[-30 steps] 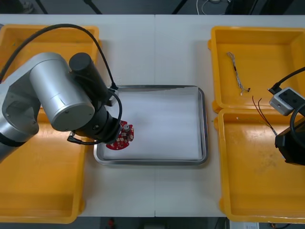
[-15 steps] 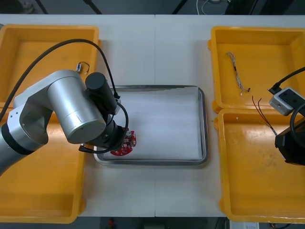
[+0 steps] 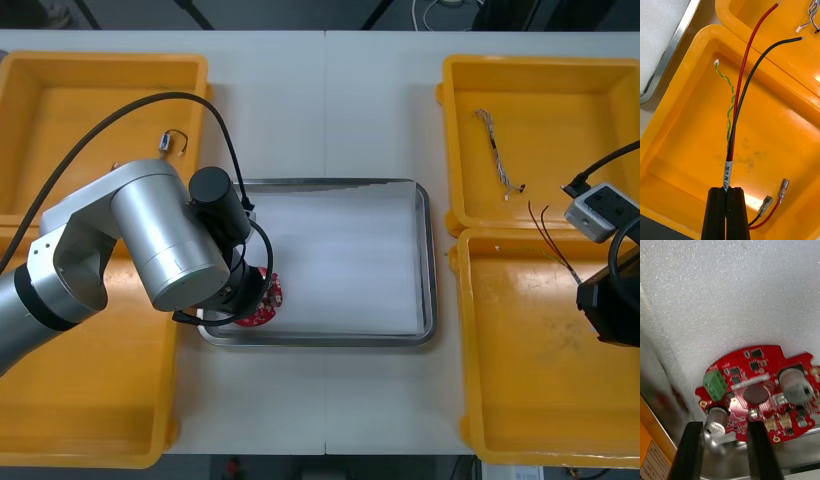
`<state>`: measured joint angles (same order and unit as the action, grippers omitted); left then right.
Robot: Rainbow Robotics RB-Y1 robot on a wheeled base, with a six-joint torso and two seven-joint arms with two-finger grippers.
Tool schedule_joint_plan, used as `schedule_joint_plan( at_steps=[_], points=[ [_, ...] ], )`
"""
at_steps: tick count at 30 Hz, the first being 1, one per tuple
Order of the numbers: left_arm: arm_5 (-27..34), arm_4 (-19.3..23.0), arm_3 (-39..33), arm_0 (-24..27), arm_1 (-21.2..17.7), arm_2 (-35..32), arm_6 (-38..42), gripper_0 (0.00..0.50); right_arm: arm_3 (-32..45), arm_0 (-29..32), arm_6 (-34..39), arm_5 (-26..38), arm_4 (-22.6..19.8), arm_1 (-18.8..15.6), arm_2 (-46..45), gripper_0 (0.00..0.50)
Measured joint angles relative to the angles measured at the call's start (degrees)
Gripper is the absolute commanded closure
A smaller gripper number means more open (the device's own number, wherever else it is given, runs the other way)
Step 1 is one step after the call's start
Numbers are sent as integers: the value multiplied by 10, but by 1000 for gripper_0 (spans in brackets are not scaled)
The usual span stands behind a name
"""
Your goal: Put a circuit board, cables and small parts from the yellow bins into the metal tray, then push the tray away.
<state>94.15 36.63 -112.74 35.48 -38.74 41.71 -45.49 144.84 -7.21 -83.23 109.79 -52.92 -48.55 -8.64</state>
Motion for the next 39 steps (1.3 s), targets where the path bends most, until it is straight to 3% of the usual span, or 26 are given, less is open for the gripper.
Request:
schedule_joint_plan(
  at_steps=[15, 23, 30, 34, 39],
  points=[
    [8, 16, -21, 1, 0, -19, 6, 0, 1, -3, 0, 0, -2, 0, 0, 500],
    [91, 62, -81, 3, 0, -112, 19, 0, 1, -36, 0, 0, -73, -18, 0, 500],
    [153, 110, -70, 39, -5, -205, 46, 0, 1, -103, 0, 0, -94, -39, 44, 500],
    [154, 147, -21, 73, -20, -242, 48, 0, 1, -172, 0, 0, -93, -43, 125, 500],
    [154, 158, 53, 110, -41, -258, 48, 0, 0, -267, 0, 0, -69, -44, 247, 500]
  ],
)
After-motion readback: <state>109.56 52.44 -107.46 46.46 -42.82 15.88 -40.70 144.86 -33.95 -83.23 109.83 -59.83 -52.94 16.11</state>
